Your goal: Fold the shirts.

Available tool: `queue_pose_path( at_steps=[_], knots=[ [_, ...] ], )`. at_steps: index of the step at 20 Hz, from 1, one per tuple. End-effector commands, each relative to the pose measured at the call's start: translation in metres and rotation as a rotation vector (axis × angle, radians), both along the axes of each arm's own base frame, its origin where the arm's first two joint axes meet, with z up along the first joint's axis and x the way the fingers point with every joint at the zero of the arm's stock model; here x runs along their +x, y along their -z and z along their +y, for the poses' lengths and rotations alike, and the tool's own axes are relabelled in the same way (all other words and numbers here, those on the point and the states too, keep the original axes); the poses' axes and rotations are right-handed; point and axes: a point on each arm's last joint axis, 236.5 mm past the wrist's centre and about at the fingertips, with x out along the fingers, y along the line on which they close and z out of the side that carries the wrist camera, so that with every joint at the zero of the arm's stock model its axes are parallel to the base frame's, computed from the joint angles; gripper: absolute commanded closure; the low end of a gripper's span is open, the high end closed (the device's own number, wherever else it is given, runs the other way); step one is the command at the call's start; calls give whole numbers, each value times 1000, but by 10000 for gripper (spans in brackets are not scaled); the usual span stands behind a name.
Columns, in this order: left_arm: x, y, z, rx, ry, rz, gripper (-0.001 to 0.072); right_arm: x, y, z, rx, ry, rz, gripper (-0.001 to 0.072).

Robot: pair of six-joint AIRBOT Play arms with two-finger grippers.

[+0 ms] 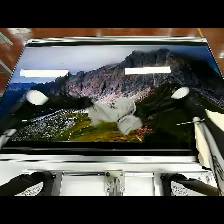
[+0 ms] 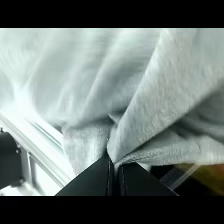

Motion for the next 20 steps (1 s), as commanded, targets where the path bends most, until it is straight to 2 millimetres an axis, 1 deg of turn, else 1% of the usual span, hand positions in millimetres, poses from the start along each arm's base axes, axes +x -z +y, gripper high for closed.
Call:
queue_pose_path(
  at_steps=[1, 2, 3, 4, 5, 6, 7, 8, 9, 10, 11, 13, 14, 15, 16, 17, 18, 20],
  knots=[
    [11, -176, 29, -26, -47, -440, 669, 15, -116, -34, -44, -34, -329, 658],
    [4, -229, 40, -41, -71, -560, 669, 18, -159, -47, -84, -12, -460, 658],
    [-9, -281, 54, -49, -101, -681, 669, 17, -197, -60, -135, 15, -580, 659],
    [-24, -323, 67, -58, -128, -780, 669, 14, -233, -75, -197, 56, -687, 658],
    [-42, -360, 79, -72, -156, -866, 669, 6, -267, -90, -271, 98, -788, 658],
    [-59, -385, 88, -79, -175, -929, 669, -3, -296, -104, -345, 141, -868, 659],
    [-75, -404, 95, -80, -189, -978, 669, -13, -317, -117, -405, 184, -926, 658],
    [-88, -414, 101, -74, -199, -1007, 669, -23, -336, -129, -455, 230, -972, 658],
    [-99, -419, 107, -64, -206, -1022, 668, -34, -354, -139, -491, 288, -1009, 658],
    [-108, -418, 111, -60, -218, -1012, 668, -45, -368, -145, -504, 329, -1040, 658],
    [-115, -418, 113, -63, -222, -1001, 668, -57, -381, -144, -498, 349, -1075, 658],
    [-127, -422, 113, -65, -216, -1013, 668, -73, -401, -133, -437, 363, -1119, 658],
    [-131, -422, 113, -63, -214, -1017, 668, -77, -406, -126, -394, 367, -1122, 658],
    [-131, -418, 112, -51, -206, -1007, 668, -79, -408, -119, -355, 365, -1115, 658],
    [-127, -409, 112, -19, -197, -983, 668, -76, -407, -116, -338, 362, -1105, 658],
    [-121, -395, 113, 20, -185, -947, 668, -71, -404, -117, -339, 360, -1093, 658],
    [-113, -376, 114, 68, -172, -898, 668, -62, -400, -119, -344, 363, -1079, 658],
    [-94, -327, 118, 162, -138, -763, 668, -30, -399, -123, -328, 392, -1081, 658]
  ],
)
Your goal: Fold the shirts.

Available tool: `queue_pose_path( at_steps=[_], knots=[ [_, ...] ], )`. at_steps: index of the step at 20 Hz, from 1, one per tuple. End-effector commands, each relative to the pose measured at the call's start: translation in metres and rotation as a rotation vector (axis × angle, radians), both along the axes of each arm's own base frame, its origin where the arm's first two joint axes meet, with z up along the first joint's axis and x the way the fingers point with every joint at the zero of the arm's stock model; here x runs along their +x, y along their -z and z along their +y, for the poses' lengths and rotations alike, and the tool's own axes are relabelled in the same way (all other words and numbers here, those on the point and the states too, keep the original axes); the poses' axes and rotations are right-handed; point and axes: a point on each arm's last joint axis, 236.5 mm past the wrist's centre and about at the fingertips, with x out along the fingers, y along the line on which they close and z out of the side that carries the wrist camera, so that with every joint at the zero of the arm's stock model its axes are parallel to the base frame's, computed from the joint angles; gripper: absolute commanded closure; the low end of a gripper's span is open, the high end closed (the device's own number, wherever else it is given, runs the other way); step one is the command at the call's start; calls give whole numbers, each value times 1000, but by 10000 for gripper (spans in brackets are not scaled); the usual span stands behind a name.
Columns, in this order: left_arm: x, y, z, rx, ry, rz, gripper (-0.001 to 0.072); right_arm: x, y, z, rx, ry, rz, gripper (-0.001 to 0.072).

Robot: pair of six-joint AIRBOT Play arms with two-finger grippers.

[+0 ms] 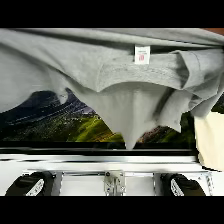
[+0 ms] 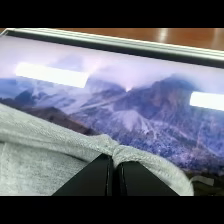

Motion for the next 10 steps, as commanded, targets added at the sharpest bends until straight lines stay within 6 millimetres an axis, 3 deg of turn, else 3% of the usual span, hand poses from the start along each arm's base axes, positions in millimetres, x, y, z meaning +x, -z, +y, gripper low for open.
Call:
queue_pose_path(
  at_steps=[1, 4, 6, 7, 8, 10],
  knots=[
    [21, 81, 4, 137, -5, 236, 667, 46, -8, -5, 62, 29, -43, 658],
    [40, 170, -6, 155, 47, 482, 667, 126, 0, -2, 200, 25, -70, 658],
    [41, 227, -20, 144, 98, 635, 667, 181, 33, 15, 331, -18, 1, 658],
    [37, 257, -30, 140, 135, 714, 667, 205, 62, 28, 364, -39, 66, 658],
    [32, 283, -39, 139, 169, 784, 668, 227, 103, 45, 368, -63, 161, 658],
    [14, 333, -61, 147, 235, 904, 667, 246, 193, 76, 328, -111, 384, 657]
  ],
)
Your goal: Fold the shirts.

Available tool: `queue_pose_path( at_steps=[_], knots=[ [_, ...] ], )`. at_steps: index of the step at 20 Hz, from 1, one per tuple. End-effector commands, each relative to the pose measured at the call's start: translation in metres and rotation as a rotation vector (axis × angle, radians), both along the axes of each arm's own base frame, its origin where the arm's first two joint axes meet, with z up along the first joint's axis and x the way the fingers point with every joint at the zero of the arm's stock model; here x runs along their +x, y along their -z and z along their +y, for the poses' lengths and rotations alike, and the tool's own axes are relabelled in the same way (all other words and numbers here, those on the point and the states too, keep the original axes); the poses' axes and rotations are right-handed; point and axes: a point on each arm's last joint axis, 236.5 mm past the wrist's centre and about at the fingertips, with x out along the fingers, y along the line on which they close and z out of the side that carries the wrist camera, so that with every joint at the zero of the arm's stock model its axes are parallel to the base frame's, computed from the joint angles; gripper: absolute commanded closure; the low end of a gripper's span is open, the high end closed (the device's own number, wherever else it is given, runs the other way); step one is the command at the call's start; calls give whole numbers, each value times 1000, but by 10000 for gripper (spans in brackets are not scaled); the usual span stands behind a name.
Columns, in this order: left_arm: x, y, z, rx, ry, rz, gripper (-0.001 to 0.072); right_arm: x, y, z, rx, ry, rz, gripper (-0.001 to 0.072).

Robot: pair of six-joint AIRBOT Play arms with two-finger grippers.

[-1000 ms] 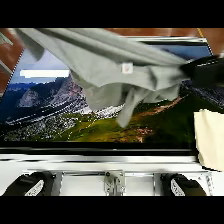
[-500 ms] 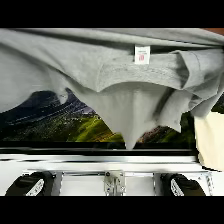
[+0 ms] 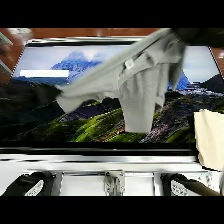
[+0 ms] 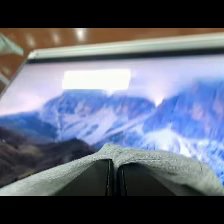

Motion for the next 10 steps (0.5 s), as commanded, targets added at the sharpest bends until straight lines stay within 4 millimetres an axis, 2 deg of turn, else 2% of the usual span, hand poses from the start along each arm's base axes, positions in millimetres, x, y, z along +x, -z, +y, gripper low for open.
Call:
queue_pose_path(
  at_steps=[1, 3, 5, 6, 7, 8, 9, 10],
  knots=[
    [-36, 90, -36, -13, 105, 255, 667, 39, 133, 52, 27, -123, 300, 658],
    [-46, 117, -49, -8, 129, 298, 667, 30, 213, 72, -16, -199, 508, 657],
    [-38, 125, -56, -17, 106, 272, 667, 16, 265, 82, -30, -251, 661, 657],
    [-30, 123, -58, -31, 87, 248, 667, 12, 280, 85, -31, -262, 707, 650],
    [-19, 117, -58, -57, 57, 216, 667, 11, 289, 84, -32, -264, 730, 568],
    [-9, 110, -57, -73, 31, 182, 667, 10, 291, 82, -28, -262, 740, 292],
    [-1, 103, -55, -83, 11, 153, 668, 8, 288, 75, -29, -261, 746, 70],
    [7, 96, -53, -92, -7, 127, 667, 0, 285, 62, -61, -278, 760, 69]
  ],
)
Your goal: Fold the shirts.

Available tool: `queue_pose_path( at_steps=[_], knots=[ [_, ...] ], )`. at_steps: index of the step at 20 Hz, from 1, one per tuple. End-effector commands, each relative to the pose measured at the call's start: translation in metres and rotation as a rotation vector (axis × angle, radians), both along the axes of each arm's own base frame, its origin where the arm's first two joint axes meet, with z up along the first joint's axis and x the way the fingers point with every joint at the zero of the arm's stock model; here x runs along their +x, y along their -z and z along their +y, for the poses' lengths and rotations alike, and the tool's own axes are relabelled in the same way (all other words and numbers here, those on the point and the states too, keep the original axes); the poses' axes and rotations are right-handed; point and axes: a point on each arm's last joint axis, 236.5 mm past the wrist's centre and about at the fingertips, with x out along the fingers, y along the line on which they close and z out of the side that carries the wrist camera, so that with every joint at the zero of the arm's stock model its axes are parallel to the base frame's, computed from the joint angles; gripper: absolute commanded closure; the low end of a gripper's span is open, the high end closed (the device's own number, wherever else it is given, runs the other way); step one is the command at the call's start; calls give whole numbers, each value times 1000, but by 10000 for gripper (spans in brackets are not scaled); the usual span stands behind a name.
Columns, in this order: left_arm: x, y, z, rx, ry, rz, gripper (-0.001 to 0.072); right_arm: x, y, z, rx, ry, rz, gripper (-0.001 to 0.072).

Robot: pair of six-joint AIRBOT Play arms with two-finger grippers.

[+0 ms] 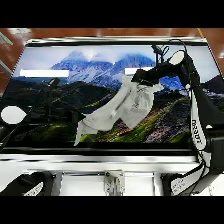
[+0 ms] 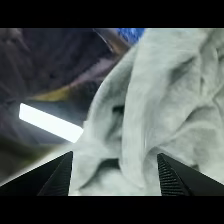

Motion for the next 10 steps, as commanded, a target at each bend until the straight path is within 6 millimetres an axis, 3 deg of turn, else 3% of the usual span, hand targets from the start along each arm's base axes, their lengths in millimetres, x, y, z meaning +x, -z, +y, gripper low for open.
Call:
queue_pose_path(
  at_steps=[1, 3, 6, 8, 10],
  knots=[
    [27, -17, 4, -37, -74, -91, 667, -34, 22, -36, -92, -70, 148, 69],
    [37, -28, 13, -36, -93, -122, 667, -75, 28, -101, -211, -41, 336, 71],
    [49, -45, 25, -45, -130, -159, 667, -124, 41, -138, -159, 63, 489, 71],
    [53, -49, 29, -45, -143, -173, 667, -161, 71, -132, -140, 122, 556, 70],
    [53, -49, 29, -43, -142, -174, 667, -192, 103, -100, -92, 134, 590, 70]
  ],
)
